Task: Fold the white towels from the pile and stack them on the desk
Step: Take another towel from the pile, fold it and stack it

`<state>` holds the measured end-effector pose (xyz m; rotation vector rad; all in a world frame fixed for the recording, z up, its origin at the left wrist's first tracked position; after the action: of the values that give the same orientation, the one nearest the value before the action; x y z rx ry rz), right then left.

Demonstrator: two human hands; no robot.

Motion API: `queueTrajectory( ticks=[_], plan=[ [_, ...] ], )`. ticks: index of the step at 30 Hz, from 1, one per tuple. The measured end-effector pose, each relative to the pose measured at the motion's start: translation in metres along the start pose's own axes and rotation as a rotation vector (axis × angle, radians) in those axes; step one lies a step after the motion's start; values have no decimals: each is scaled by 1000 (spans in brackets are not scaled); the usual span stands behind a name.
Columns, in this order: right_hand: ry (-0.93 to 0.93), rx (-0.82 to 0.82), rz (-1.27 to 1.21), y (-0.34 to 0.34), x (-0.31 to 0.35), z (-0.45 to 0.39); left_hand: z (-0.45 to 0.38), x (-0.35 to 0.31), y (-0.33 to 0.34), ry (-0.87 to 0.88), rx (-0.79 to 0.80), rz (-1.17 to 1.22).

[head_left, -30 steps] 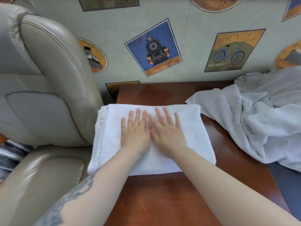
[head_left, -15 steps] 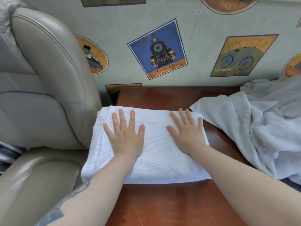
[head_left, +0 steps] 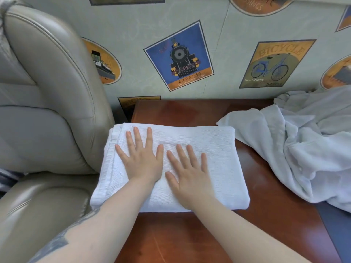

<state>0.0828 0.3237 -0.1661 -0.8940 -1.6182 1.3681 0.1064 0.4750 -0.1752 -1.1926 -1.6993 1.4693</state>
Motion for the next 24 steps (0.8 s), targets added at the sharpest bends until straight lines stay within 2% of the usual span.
queueTrajectory(
  ticks=[3, 6, 9, 13, 17, 20, 24],
  plan=[
    [159, -46, -21, -10, -62, 15, 0, 2, -1, 11, 33, 11],
    [303, 23, -28, -21, -102, 31, 5, 1, -8, 28, 52, 13],
    [307, 94, 3, -30, -100, 27, 16, -1, -17, 56, 44, 62],
    [373, 63, -47, -39, -71, 41, 59, -13, -28, 121, 73, 93],
    [236, 73, -46, -38, -47, 86, 117, -31, -35, 129, 68, 70],
    [166, 130, 13, -47, -69, 109, 140, -70, -43, 225, 100, 87],
    [364, 198, 14, -72, -117, 138, 170, -141, -55, 424, 281, 153]
  ],
)
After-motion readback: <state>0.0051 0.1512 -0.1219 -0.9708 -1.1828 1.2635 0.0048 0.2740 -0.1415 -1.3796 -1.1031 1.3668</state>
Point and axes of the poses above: each hand's wrist, its own z-axis away from the middle knuckle, its own y-axis out of the palm, x = y × z, the point moved 3 cm from there along -z, towards the middle knuckle, and after that the axes turned 10 degrees about -x, right-handed, at the moved point
